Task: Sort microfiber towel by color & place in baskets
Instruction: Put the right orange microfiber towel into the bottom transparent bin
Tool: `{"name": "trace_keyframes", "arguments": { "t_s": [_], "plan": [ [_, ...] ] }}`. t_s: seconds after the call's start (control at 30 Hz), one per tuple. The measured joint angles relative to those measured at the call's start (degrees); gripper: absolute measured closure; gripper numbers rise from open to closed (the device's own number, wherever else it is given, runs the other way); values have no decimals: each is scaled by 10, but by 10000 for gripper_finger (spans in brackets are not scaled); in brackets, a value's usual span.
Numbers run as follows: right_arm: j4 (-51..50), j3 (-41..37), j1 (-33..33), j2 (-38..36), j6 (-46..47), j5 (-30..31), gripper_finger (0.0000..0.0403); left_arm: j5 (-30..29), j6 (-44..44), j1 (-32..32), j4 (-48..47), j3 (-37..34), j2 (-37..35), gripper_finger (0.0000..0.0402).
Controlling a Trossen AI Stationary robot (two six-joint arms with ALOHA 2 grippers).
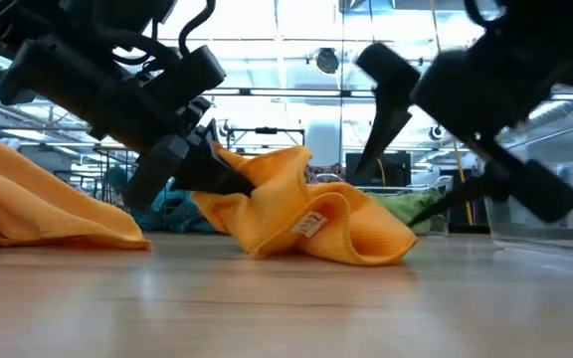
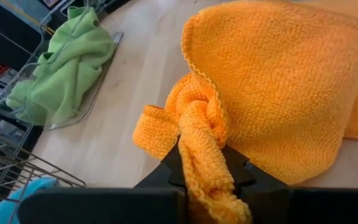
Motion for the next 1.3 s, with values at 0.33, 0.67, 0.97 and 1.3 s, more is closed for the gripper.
{"name": "trace_keyframes", "arguments": {
  "t_s": [0.33, 0.67, 0.97, 1.3],
  "plan": [
    [143, 0, -21, 74, -67, 11, 92, 18, 2, 14, 1, 0, 0, 366],
    [343, -1, -14, 74, -133, 12, 92, 34, 2, 22, 2, 0, 0, 366],
    [383, -1, -34, 76, -126, 11, 92, 89, 6, 22, 39, 0, 0, 366],
    [387, -1, -60, 76, -36, -50, 92, 131, 36, 14, 70, 0, 1, 366]
  ]
}}
